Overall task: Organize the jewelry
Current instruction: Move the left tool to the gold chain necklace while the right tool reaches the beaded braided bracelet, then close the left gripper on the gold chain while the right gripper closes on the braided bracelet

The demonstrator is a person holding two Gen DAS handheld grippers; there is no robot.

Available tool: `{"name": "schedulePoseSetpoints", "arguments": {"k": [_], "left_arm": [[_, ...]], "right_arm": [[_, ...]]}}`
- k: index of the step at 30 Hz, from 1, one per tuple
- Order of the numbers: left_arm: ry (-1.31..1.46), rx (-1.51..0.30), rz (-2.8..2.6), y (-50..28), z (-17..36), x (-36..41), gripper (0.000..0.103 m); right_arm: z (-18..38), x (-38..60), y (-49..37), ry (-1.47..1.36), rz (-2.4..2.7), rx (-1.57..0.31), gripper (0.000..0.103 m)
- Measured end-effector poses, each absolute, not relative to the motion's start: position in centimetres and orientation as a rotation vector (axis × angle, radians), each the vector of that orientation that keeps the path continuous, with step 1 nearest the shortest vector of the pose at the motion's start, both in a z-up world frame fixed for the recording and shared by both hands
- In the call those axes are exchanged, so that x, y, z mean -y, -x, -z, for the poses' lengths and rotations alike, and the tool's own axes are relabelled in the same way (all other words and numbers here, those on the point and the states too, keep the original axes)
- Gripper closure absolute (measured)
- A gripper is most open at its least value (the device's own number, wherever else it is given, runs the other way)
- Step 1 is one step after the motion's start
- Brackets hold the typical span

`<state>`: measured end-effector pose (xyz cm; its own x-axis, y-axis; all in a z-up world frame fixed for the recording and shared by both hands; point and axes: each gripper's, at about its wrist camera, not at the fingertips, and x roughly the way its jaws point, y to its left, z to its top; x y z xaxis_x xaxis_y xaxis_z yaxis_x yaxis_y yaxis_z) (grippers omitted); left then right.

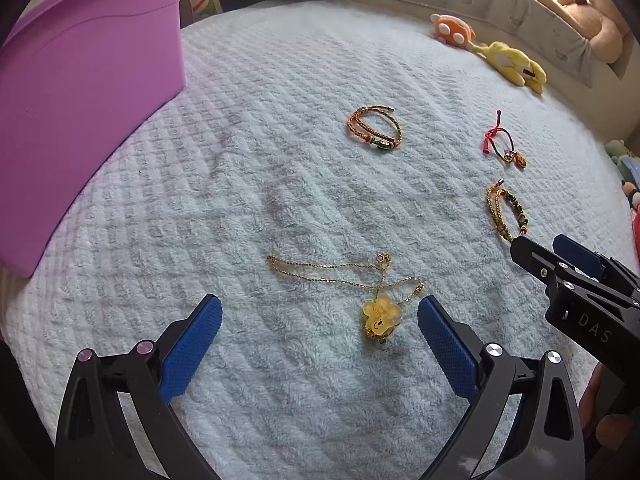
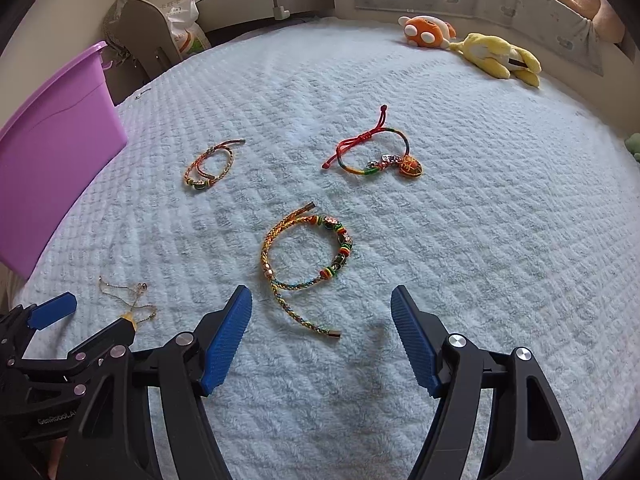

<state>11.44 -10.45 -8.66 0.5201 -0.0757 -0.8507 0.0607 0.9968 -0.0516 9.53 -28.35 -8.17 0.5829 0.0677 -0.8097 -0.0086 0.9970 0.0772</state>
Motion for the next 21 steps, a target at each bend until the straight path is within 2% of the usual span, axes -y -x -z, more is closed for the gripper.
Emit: {"name": "schedulePoseSetpoints", "arguments": {"k": [21], "left_arm": [[0.010, -0.997, 0.013, -13.1, 10.7, 11.4, 0.005]], "right_arm": [[10.1, 28.1, -12.4, -0.054, -0.039, -0.955, 0.034]]}}
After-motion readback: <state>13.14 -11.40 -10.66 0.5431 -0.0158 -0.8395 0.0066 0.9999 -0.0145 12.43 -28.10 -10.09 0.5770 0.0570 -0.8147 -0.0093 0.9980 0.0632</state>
